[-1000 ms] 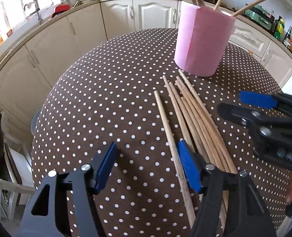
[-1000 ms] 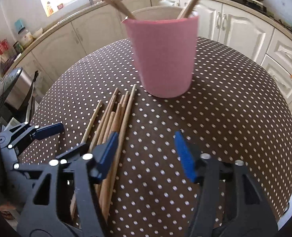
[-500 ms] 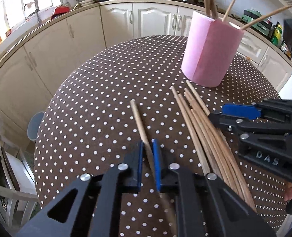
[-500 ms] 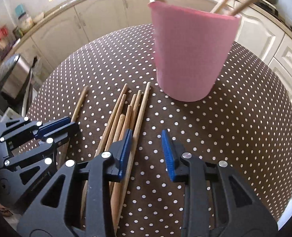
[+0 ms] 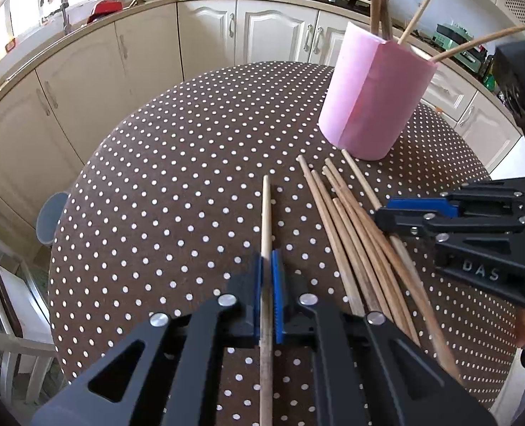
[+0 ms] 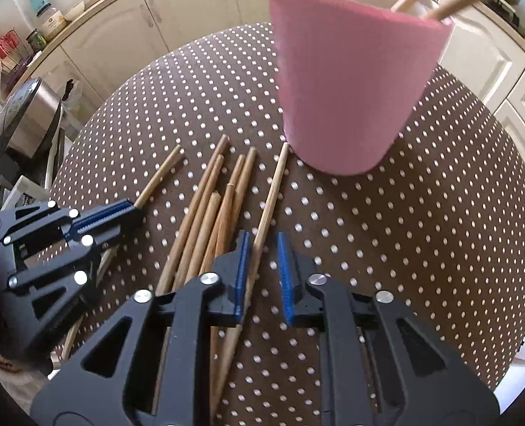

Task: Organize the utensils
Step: 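Grasp a chopstick with the right tool while the left tool grasps another and lifts, then raise both held chopsticks upright and carry them over the pink cup, then open the left tool into the cup while the right tool releases its chopstick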

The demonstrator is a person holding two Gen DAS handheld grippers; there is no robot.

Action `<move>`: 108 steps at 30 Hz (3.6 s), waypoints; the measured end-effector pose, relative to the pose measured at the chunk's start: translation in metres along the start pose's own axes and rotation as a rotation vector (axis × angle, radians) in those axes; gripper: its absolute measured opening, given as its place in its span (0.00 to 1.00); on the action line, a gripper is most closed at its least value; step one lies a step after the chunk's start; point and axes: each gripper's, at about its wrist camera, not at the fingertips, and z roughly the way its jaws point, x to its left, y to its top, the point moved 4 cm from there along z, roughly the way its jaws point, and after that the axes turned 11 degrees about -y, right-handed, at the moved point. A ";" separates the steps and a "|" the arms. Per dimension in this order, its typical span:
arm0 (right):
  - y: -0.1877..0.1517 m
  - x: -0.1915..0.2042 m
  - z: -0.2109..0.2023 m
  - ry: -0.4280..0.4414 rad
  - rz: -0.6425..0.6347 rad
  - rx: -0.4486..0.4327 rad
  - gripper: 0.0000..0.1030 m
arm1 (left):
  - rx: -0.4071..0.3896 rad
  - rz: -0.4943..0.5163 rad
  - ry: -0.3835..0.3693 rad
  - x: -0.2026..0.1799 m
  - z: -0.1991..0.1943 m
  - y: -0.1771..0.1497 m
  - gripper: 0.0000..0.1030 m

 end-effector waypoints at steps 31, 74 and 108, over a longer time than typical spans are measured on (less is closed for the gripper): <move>-0.045 -0.050 -0.168 0.094 0.062 -0.424 0.06 | -0.302 0.123 -0.163 -0.092 -0.145 0.017 0.06; 0.042 -0.087 -0.269 -0.103 0.164 -0.884 0.06 | -0.736 0.084 -0.109 -0.133 -0.185 0.196 0.06; -0.006 -0.085 -0.168 -0.112 0.188 -0.754 0.06 | -0.579 0.148 -0.099 -0.107 -0.096 0.118 0.06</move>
